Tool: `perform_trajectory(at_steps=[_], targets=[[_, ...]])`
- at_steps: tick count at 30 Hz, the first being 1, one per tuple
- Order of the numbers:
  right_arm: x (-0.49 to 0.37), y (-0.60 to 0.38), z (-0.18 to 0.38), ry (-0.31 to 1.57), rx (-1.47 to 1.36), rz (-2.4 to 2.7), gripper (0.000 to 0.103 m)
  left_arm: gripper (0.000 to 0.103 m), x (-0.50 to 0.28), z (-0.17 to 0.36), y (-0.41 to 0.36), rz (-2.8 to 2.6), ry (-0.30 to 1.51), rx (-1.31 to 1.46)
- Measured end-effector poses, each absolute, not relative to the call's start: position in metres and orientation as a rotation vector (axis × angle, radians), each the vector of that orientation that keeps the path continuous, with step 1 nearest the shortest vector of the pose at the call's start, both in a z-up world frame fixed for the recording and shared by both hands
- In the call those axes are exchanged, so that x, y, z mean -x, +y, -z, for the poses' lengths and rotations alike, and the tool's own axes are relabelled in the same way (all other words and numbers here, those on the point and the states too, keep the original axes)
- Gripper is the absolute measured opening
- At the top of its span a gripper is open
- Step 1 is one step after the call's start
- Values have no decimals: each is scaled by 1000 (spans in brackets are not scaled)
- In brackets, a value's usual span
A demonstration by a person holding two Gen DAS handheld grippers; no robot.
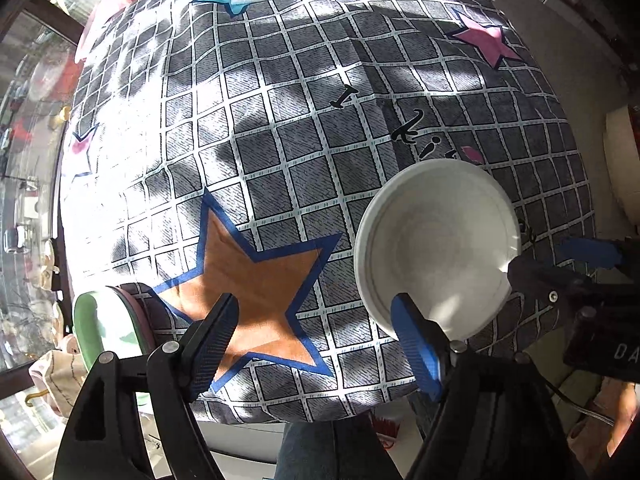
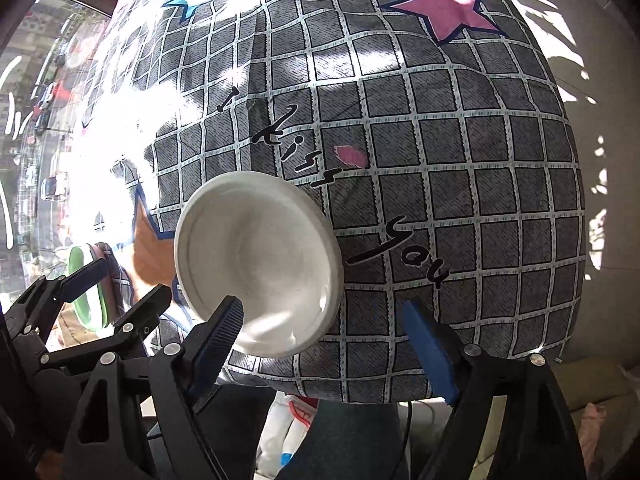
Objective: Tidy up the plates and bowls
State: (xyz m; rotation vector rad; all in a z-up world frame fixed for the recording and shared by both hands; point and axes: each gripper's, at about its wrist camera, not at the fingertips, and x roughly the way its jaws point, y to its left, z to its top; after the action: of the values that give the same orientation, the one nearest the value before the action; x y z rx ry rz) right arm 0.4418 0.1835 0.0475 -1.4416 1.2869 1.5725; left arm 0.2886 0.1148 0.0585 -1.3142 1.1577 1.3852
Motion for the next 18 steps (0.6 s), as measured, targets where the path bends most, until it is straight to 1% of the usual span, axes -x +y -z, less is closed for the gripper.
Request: perform_trajectory(at_steps=[1,2,3,7,12,18], targets=[[-443,183,-52,1284,1440,-1588,83,85,-284,-64,111,-1389,1132,1338],[-445,182,-57,1279,1435,-1613,86,86,-281,-69,107,-1389,1111,1362],[-444,182,-61,1267,1437,-1642,103,86,-277,-73,103,-1397,1097,1381],[-442,172,-82,1154,1454,-1731,103,86,-266,-81,91,-1450,1030,1451],[-445,166,-78,1178,1486,-1730,103,86,-263,-82,75,-1481,954,1511],[-452,161,-72,1193,1510,-1691,103,86,-277,-77,62,-1492,971,1506]])
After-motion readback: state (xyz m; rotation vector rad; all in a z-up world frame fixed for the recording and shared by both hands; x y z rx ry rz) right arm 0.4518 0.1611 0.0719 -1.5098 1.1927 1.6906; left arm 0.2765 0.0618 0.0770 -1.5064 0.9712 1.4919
